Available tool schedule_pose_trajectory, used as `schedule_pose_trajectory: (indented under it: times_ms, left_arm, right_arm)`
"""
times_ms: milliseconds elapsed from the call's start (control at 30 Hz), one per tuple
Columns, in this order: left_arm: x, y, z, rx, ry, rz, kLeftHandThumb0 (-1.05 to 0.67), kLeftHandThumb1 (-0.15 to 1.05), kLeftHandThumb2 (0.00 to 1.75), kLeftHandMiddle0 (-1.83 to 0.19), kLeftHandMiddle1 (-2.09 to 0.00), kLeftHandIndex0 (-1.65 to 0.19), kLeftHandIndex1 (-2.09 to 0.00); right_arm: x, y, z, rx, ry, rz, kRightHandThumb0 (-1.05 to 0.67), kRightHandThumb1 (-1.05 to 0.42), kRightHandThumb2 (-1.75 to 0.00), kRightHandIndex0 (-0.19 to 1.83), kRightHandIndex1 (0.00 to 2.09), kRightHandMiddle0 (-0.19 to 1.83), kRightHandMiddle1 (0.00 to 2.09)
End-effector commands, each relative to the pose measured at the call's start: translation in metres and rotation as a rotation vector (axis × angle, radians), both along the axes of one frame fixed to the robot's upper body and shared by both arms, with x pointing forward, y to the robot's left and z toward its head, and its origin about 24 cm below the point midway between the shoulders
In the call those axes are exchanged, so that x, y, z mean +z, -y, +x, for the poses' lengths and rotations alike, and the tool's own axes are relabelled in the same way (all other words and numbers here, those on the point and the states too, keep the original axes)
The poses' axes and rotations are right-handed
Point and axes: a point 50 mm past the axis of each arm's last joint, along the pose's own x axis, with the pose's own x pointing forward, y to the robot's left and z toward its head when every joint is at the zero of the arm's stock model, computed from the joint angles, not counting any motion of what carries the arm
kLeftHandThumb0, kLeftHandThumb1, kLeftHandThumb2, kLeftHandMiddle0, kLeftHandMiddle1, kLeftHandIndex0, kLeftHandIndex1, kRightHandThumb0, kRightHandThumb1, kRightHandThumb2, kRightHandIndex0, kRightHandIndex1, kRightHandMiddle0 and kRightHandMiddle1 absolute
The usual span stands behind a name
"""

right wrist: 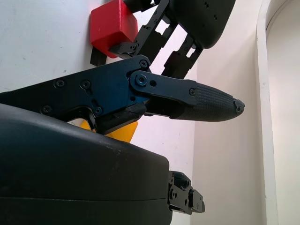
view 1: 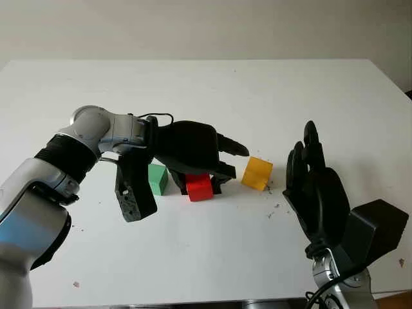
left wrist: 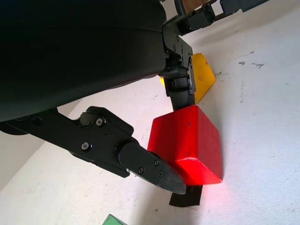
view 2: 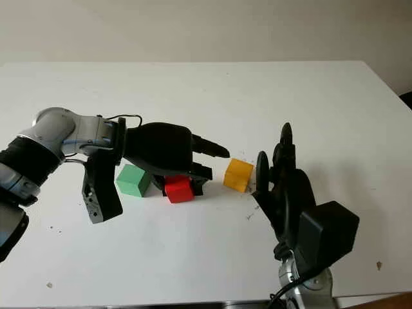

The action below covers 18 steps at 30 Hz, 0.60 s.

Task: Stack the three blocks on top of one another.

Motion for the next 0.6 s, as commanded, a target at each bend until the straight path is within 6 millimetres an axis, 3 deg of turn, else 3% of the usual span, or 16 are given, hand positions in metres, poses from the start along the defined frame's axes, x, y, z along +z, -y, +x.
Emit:
schedule_pose_trajectory:
  times_ms: [0,300,567]
  left_arm:
    - [0.0046,0.0036,0.0012,-0.013,0.017,0.000,-0.40,0.91,0.05,-0.16,-0.06,-0.34,-1.63]
    - [0.0033,0.0033,0.0025,-0.009,0.022,0.024,-0.41,0.91,0.05,-0.16,-0.06,-0.34,-1.55]
    - [0.0031,0.0018,0.0036,-0.001,0.041,0.029,-0.39,0.93,0.05,-0.05,-0.04,-0.21,-0.96]
  right_arm:
    - [0.0030,-0.0006,-0.0017,-0.003,0.014,0.001,-0.77,-1.05,-0.62,-0.19,0.02,-0.18,0.05]
    - [0.0021,-0.0003,-0.0038,-0.005,0.015,-0.001,-0.76,-1.05,-0.62,-0.19,0.03,-0.18,0.05]
    - [0.0016,-0.0009,-0.0036,-0.003,0.017,0.004,-0.76,-1.05,-0.62,-0.19,0.02,-0.19,0.05]
